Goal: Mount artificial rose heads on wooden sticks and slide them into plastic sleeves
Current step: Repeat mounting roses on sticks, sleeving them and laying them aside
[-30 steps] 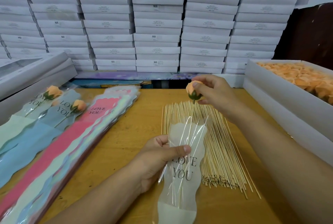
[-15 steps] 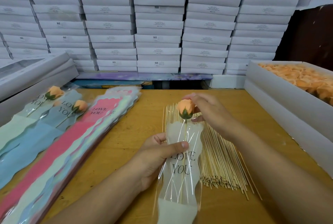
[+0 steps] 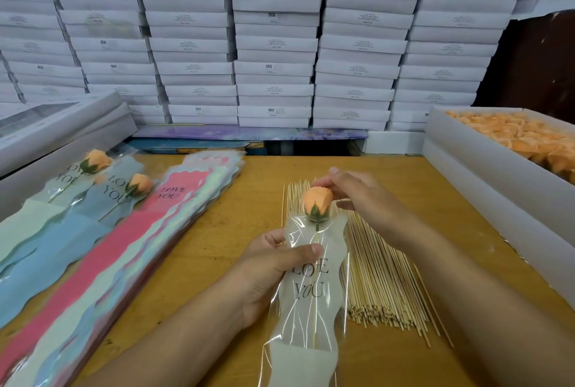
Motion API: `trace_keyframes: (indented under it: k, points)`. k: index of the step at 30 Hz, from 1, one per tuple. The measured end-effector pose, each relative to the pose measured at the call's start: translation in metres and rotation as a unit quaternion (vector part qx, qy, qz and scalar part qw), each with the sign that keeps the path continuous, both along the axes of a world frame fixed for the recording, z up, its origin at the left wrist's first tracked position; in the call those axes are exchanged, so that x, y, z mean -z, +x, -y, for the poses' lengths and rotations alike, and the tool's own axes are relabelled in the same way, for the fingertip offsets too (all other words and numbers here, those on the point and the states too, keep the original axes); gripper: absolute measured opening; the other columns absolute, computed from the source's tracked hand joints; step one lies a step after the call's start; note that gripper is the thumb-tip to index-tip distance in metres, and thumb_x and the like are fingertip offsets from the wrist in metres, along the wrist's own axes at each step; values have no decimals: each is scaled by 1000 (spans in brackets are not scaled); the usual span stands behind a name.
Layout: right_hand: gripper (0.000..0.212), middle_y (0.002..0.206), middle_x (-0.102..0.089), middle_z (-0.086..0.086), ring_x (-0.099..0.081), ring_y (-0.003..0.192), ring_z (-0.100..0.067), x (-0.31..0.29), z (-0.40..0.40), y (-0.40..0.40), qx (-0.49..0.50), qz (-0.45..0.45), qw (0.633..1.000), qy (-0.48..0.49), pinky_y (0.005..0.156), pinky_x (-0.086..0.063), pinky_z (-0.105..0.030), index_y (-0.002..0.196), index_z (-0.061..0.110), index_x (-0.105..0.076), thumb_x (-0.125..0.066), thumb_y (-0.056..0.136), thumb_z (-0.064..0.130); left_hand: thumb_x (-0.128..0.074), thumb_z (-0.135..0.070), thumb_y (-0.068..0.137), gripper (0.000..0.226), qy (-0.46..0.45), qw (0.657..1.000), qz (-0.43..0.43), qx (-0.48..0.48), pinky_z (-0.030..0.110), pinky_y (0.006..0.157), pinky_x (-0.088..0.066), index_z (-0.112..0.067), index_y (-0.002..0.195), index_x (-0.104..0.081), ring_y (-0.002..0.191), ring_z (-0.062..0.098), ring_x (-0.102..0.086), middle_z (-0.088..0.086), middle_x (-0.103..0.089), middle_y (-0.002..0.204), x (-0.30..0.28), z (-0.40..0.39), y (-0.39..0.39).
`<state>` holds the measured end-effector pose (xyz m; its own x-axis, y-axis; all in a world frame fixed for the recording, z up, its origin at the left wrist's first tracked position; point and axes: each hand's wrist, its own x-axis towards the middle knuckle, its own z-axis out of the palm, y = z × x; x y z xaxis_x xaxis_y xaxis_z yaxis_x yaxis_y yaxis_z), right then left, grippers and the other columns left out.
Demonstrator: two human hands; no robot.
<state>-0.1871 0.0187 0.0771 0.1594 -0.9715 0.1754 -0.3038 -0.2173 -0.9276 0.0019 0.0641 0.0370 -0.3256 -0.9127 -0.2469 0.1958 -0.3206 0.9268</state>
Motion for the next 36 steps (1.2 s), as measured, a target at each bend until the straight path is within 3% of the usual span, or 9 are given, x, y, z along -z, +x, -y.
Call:
trace_keyframes:
  k: [3,7,11,16,21,25,30,33,36]
  points:
    - [33,97,-75,14,-67,92,-1,-3,2,-4,-9,-7,1000,16,95,-48,-34,94,28,-75,-48,102,43,-90,-6,64,49,-6,1000,-4,4,31,61,-59,-2,109,-71,69,24,-73,18,-76,90,0,0,0]
    - [15,91,-75,14,-68,84,1,-1,2,-6,-28,-40,999,12,79,-50,-25,95,27,-73,-58,99,29,-80,-15,78,42,2,1000,-23,6,32,64,-59,-1,116,-69,81,27,-74,21,-75,105,1,1,0]
    - [24,88,-75,13,-67,79,4,0,1,-5,-18,-26,999,25,79,-49,-24,96,22,-72,-51,102,32,-75,-24,83,33,15,999,-32,-2,37,71,-62,-6,110,-73,77,27,-73,22,-75,104,6,5,1]
    - [37,93,-75,11,-67,87,2,-1,-1,-6,-24,-40,998,38,88,-50,-29,95,22,-74,-48,100,48,-81,-33,71,45,15,999,-29,-36,33,64,-60,-9,107,-70,77,25,-75,17,-77,100,8,7,0]
    - [35,98,-73,17,-64,93,7,-2,-4,-4,-45,-59,996,50,89,-50,-25,95,30,-73,-48,98,54,-91,-43,64,71,4,999,-18,-47,49,101,-51,-10,123,-67,101,32,-69,16,-75,111,6,8,0]
    - [17,94,-72,21,-65,80,9,0,-7,-3,-89,-100,990,44,64,-48,-13,106,30,-67,-61,94,42,-79,-37,76,53,18,998,-25,-57,43,83,-55,-10,120,-68,85,29,-70,16,-75,105,6,9,0]
    - [23,113,-69,2,-71,78,-1,5,-6,-3,-84,-71,991,76,59,-50,-12,115,22,-61,-66,93,18,-66,-32,94,30,-17,996,-17,-84,37,81,-60,-21,121,-67,91,24,-74,8,-77,107,5,10,-4]
    - [22,110,-70,0,-70,76,-2,7,-4,-3,-74,-61,993,70,58,-49,-12,111,23,-62,-67,91,15,-64,-30,96,18,-62,992,11,-107,15,50,-52,-29,114,-68,67,1,-72,-13,-78,84,6,10,-5]
    - [23,109,-70,2,-70,77,-1,7,-3,-3,-67,-67,993,73,59,-49,-12,111,24,-63,-68,90,17,-67,-26,95,12,-50,988,30,-141,20,44,-50,-18,104,-70,55,11,-69,0,-77,75,7,9,-6]
